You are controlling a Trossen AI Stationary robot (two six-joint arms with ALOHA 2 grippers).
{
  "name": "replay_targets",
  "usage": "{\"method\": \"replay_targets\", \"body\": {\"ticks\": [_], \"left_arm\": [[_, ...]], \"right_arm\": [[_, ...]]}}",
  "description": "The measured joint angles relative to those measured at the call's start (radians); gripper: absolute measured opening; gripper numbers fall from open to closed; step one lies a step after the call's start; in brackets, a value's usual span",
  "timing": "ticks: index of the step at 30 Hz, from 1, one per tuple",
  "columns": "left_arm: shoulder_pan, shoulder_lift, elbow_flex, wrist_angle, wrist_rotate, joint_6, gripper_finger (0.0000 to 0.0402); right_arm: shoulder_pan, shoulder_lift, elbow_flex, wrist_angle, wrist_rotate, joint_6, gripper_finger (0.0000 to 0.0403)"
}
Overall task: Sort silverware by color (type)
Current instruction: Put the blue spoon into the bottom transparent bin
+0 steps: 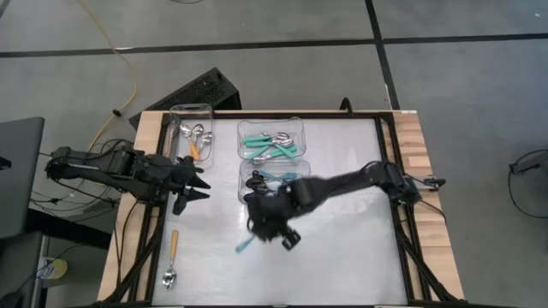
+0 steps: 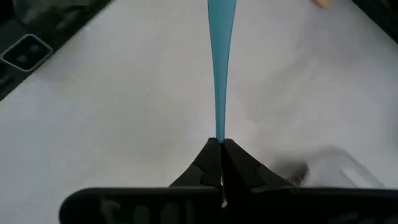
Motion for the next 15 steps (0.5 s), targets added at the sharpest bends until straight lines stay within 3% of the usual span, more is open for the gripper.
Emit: {"method": "replay_targets", "body": {"ticks": [7,15], "left_arm": [[-0.013,0.010,0.000,-0.050,0.034,-0.045,0.0137],[-0.101,0.063,0.000,-0.055,0.012,-0.053,0.0137]], "right_arm": [[-0.165,-0.040,0.000,-0.079,0.004,0.105,0.0021],[-0.304,0.079,-0.001,-0.128,0.049,0.206,0.0021]]}}
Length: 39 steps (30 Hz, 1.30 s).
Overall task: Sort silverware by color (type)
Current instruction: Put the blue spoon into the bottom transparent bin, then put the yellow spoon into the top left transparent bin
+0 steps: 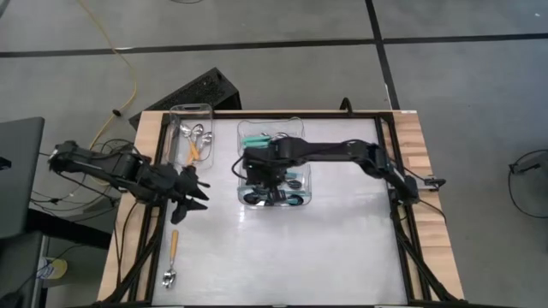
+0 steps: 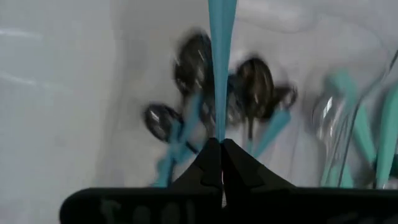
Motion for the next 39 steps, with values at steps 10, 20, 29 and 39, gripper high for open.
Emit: {"method": "replay_targets", "body": {"ticks": [10,20,29,39], "left_arm": [[-0.057,0.050,0.000,0.004,-0.028,0.012,0.0137],[-0.057,0.051,0.000,0.005,-0.043,0.024,0.0137],[-0.057,0.051,0.000,0.005,-0.042,0.017,0.0137],[-0.059,0.069,0.000,-0.003,-0.001,-0.098,0.0137]], "right_arm": [[-0.024,0.089,0.000,-0.064,0.039,0.049,0.0023],[-0.031,0.080,0.001,-0.159,-0.003,0.082,0.0080],[-0.034,0.076,0.002,-0.175,-0.009,0.082,0.0101],[0.020,-0.093,0.006,-0.156,0.002,0.078,0.0102]]}}
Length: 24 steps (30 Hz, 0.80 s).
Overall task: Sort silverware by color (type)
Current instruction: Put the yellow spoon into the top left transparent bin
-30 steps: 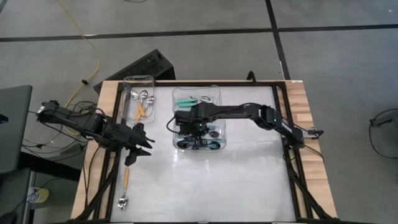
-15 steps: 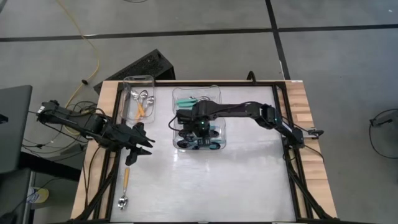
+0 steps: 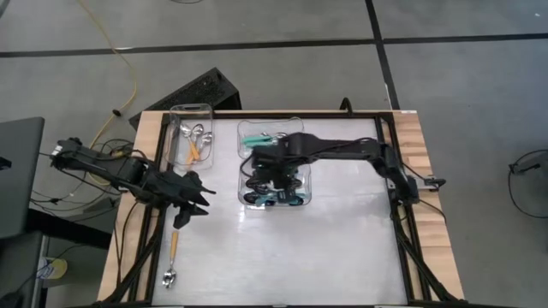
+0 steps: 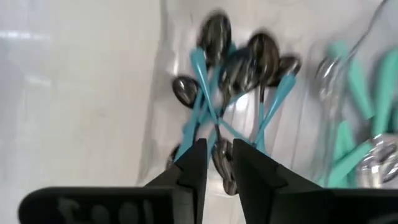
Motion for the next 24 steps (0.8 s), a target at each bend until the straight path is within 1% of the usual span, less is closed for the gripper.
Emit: {"method": "replay_targets", "body": {"ticks": [4,7,11,13,16,21,24], "left_arm": [[0.000,0.052,0.000,-0.002,0.007,-0.034,0.0137],[0.000,0.129,0.025,-0.040,0.034,-0.064,0.0137],[-0.028,0.215,0.065,-0.141,0.106,-0.179,0.0137],[-0.066,0.239,0.065,-0.161,0.155,-0.279,0.0137],[-0.138,0.267,0.066,-0.156,0.216,-0.476,0.0137],[-0.265,0.324,0.067,-0.167,0.254,-0.796,0.0137],[-0.338,0.369,0.067,-0.214,0.263,-0.958,0.0137]], "right_arm": [[0.033,-0.092,0.000,0.030,0.000,0.000,0.0102],[0.068,-0.142,0.001,0.035,0.003,0.008,0.0102],[0.128,-0.193,-0.008,0.047,0.005,0.044,0.0100],[0.163,-0.203,-0.009,0.041,0.012,0.053,0.0098],[0.216,-0.201,-0.010,0.041,0.032,0.042,0.0097],[0.274,-0.193,-0.010,0.020,0.033,0.019,0.0097],[0.285,-0.193,-0.010,0.022,0.034,0.019,0.0097]]}}
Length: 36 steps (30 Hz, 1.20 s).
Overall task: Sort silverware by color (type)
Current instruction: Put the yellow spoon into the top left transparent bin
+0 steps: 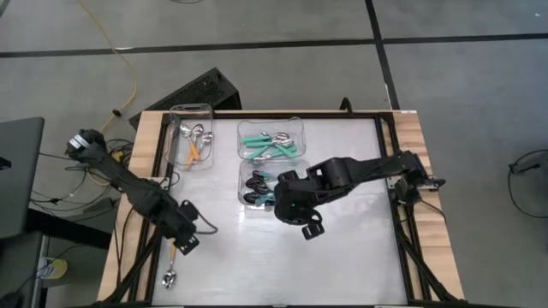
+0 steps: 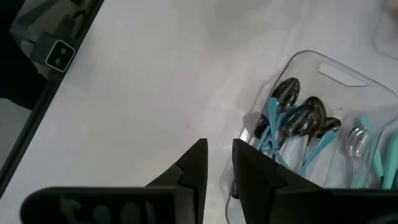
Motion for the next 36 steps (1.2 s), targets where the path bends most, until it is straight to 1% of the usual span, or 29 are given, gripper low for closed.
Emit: {"method": "replay_targets", "body": {"ticks": [3,7,14,16,22,26,31,36], "left_arm": [[-0.047,0.050,0.000,-0.038,0.026,-0.127,0.0137],[-0.075,0.113,0.000,-0.032,0.059,-0.199,0.0137],[-0.080,0.237,0.000,-0.033,0.103,-0.208,0.0150],[-0.080,0.279,0.000,-0.032,0.131,-0.194,0.0155],[-0.095,0.367,0.000,-0.031,0.147,-0.125,0.0162],[-0.114,0.362,-0.029,0.036,0.138,-0.115,0.0162],[-0.153,0.318,-0.115,0.151,0.133,-0.227,0.0162],[-0.179,0.305,-0.140,0.161,0.122,-0.278,0.0162]], "right_arm": [[0.007,0.000,0.000,-0.001,0.000,0.003,0.0097],[0.020,0.000,0.000,-0.001,0.000,0.007,0.0097],[0.056,0.000,0.000,0.001,0.000,0.013,0.0097],[0.070,0.000,0.000,0.001,0.000,0.016,0.0097],[0.106,0.001,0.000,0.000,0.000,0.016,0.0097],[0.119,0.001,0.000,0.000,0.000,0.018,0.0097],[0.134,0.001,0.000,-0.001,0.000,0.019,0.0097],[0.134,0.001,0.000,-0.001,-0.001,0.016,0.0097]]}}
